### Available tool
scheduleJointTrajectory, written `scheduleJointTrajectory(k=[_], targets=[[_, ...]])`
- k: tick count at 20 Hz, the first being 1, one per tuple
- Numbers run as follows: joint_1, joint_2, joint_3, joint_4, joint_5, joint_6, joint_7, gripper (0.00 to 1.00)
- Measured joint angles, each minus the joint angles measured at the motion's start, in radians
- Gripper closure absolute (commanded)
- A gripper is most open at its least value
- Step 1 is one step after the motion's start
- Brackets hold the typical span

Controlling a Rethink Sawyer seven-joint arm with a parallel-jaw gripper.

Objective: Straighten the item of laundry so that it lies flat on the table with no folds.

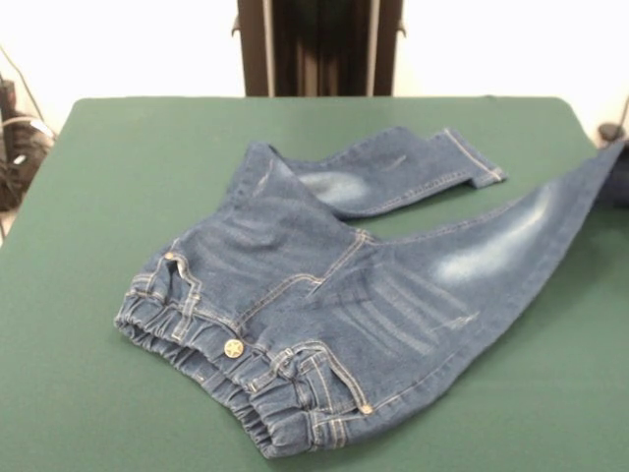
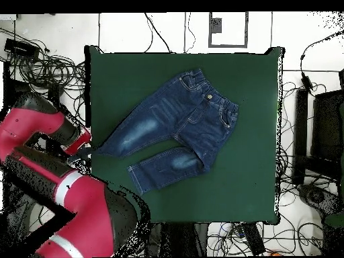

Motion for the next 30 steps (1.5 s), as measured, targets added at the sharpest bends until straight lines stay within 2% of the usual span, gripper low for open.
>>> scheduleJointTrajectory(k=[1, 4, 8, 14, 17, 22, 30], targets=[[-0.015, -0.067, 0.000, 0.052, 0.034, 0.034, 0.000, 0.00], [-0.031, -0.139, 0.000, 0.085, 0.055, 0.059, 0.000, 0.00], [-0.035, -0.174, 0.000, 0.069, 0.046, 0.058, 0.000, 0.00], [-0.027, -0.136, 0.029, -0.071, -0.027, 0.007, 0.000, 0.00], [-0.022, -0.069, 0.085, -0.209, -0.104, -0.074, 0.000, 0.00], [-0.022, 0.015, 0.159, -0.341, -0.175, -0.171, 0.002, 0.00], [-0.021, 0.092, 0.205, -0.408, -0.204, -0.220, 0.022, 0.00]])
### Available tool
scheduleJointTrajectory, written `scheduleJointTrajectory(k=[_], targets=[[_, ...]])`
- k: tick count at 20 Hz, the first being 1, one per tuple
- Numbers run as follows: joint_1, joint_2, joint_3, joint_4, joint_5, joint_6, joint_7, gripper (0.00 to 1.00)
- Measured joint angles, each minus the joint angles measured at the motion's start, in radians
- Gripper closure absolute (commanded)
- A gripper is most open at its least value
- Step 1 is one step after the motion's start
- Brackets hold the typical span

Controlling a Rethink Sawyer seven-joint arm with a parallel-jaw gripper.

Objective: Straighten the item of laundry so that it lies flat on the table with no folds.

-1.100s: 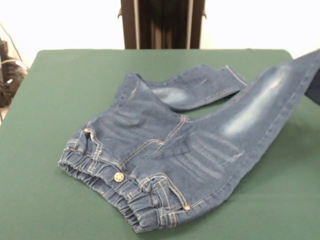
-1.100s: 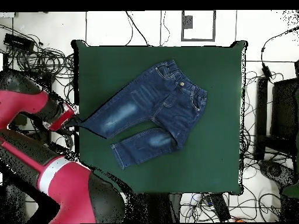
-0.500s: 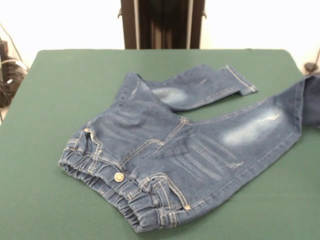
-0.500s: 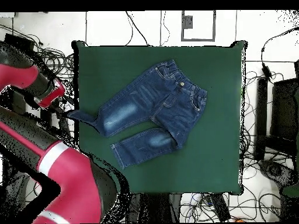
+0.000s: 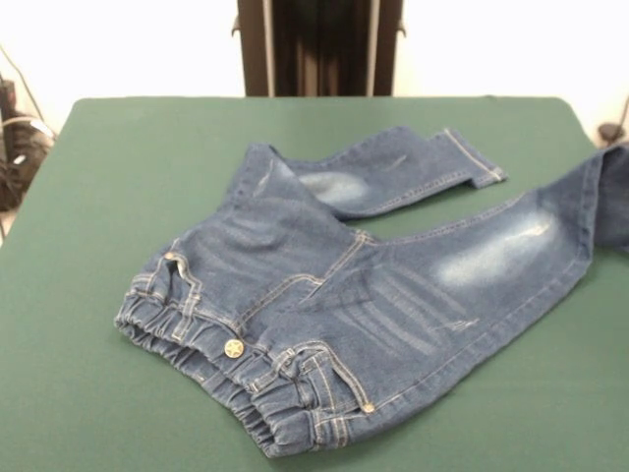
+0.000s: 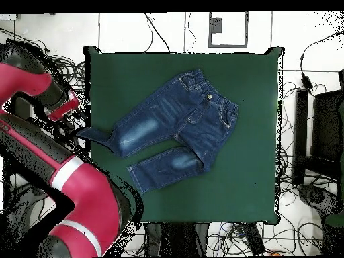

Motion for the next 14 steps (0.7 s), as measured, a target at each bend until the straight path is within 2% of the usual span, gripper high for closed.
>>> scheduleJointTrajectory(k=[3, 7, 9, 10, 13, 14], targets=[[-0.004, -0.006, -0.013, 0.026, 0.044, 0.000, 0.003, 0.00], [-0.050, -0.132, -0.052, 0.212, 0.190, 0.064, 0.002, 0.00], [-0.077, -0.191, -0.051, 0.292, 0.224, 0.103, 0.000, 0.00], [-0.120, -0.275, -0.048, 0.401, 0.249, 0.169, -0.014, 0.00], [-0.186, -0.382, -0.028, 0.533, 0.260, 0.263, -0.051, 0.00], [-0.260, -0.481, 0.003, 0.647, 0.260, 0.360, -0.105, 0.00]])
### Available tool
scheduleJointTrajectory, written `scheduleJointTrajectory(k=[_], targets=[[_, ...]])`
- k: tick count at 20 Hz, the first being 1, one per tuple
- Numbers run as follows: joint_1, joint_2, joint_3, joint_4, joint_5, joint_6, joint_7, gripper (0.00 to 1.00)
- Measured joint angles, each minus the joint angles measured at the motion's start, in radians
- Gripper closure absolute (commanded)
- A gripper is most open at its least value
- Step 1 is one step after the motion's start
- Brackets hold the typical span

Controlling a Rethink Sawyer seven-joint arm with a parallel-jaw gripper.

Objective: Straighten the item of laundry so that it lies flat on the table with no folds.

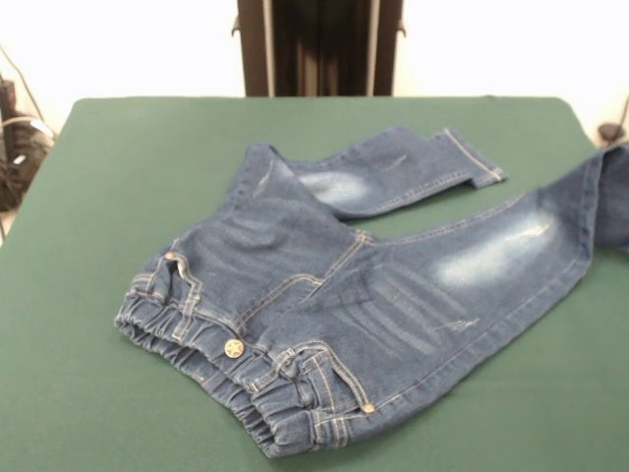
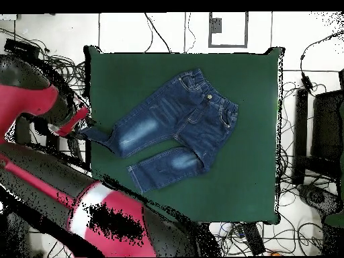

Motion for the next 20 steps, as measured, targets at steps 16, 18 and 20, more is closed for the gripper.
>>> scheduleJointTrajectory(k=[16, 18, 20], targets=[[-0.295, -0.437, 0.102, 0.546, -0.039, 0.599, -0.547, 0.00], [-0.289, -0.461, 0.103, 0.600, -0.065, 0.660, -0.590, 0.00], [-0.284, -0.480, 0.103, 0.657, -0.108, 0.737, -0.615, 0.00]])
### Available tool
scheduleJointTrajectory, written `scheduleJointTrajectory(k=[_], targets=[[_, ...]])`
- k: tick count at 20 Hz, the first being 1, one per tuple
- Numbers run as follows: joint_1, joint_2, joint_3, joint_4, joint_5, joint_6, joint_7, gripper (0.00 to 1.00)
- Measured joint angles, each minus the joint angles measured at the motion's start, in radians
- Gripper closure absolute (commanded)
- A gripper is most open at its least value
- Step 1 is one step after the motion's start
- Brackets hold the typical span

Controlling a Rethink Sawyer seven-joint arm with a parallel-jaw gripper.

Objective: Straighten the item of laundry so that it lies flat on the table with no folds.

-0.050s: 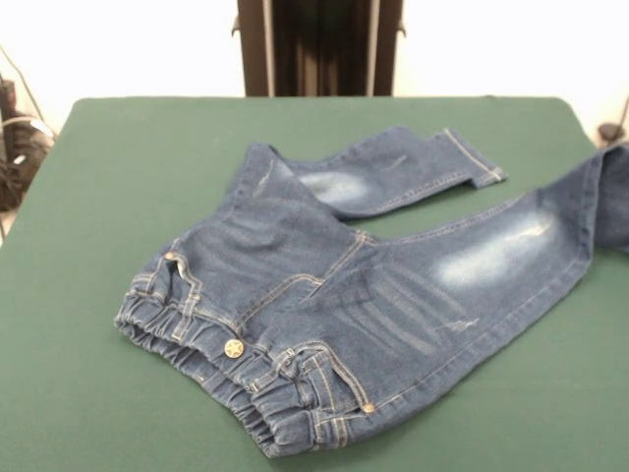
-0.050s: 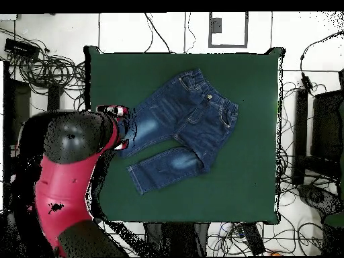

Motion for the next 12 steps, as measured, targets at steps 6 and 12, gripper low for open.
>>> scheduleJointTrajectory(k=[6, 12], targets=[[-0.010, -0.027, 0.000, 0.135, -0.133, 0.217, -0.014, 0.00], [-0.052, -0.027, 0.000, 0.239, -0.287, 0.366, -0.014, 0.00]])
